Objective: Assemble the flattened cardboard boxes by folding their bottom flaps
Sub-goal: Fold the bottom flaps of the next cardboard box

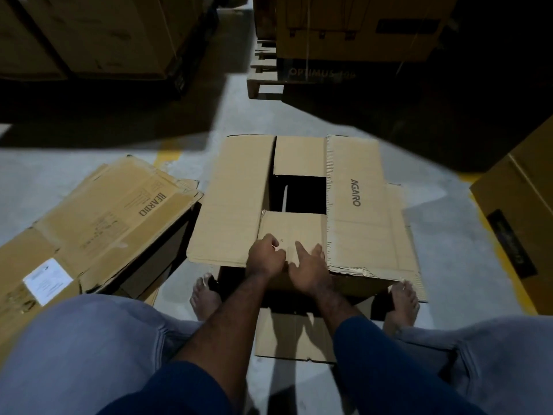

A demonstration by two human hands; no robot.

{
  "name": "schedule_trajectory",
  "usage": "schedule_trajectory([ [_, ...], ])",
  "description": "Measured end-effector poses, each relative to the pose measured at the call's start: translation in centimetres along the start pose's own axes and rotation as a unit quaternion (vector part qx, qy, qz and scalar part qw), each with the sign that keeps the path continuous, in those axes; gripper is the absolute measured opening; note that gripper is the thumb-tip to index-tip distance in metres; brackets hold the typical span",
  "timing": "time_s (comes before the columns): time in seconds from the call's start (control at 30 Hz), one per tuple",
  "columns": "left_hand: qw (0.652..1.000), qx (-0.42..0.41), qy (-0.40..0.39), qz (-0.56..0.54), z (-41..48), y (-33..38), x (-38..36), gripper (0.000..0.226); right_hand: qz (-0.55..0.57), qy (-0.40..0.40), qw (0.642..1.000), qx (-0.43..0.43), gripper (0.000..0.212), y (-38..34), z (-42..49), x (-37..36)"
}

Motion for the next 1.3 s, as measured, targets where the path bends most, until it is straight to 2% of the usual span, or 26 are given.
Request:
schedule_trajectory([
  [0.13,0.982,0.040,0.064,0.175,-0.4,-0.5,1.9,0.039,-0.025,0.009,1.000,0.007,0.070,0.3,0.0,-0.3],
  [0.2,0.982,0.088,0.067,0.156,0.5,-2.4,3.6,0.042,-0.039,0.013,0.999,0.008,0.071,0.3,-0.1,-0.4],
  [0.27,0.983,0.120,0.028,0.134,1.9,-4.2,4.2,0.041,-0.046,0.016,0.999,0.017,0.071,-0.3,0.0,-0.5],
  [0.4,0.976,0.072,-0.048,0.198,5.3,-4.0,2.9,0.047,-0.041,0.009,0.998,0.045,0.067,-2.5,1.8,-0.8],
  [0.53,0.964,0.038,-0.025,0.261,8.6,-2.3,3.5,0.057,-0.074,0.043,0.994,0.063,0.055,-5.1,4.5,0.5],
  [0.67,0.954,0.013,0.008,0.299,13.3,0.6,5.0,0.050,-0.100,0.061,0.989,0.087,0.042,-6.5,6.9,1.5],
  [0.8,0.951,0.005,0.018,0.309,17.2,3.5,6.5,0.042,-0.119,0.070,0.987,0.083,0.051,-5.8,7.8,0.8],
  [1.03,0.966,-0.003,-0.058,0.253,19.0,3.7,4.9,0.010,-0.085,0.077,0.990,0.082,0.053,-5.6,6.9,0.1],
  [1.2,0.965,-0.041,-0.082,0.244,17.0,0.9,4.9,0.036,-0.123,0.043,0.990,0.050,0.034,-7.4,5.4,0.0],
  [1.3,0.959,-0.021,-0.063,0.275,15.8,-0.2,5.0,0.034,-0.139,0.017,0.990,0.030,0.023,-7.5,5.5,-0.3],
])
Point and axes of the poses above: each hand's wrist, its own z-axis towards the middle knuckle, its own x-axis out of the back of the hand, y = z × x, the point moved 10 cm from there along z, towards the middle knuckle, and after that the axes turned 13 degrees about -y, right-handed, at the moved point
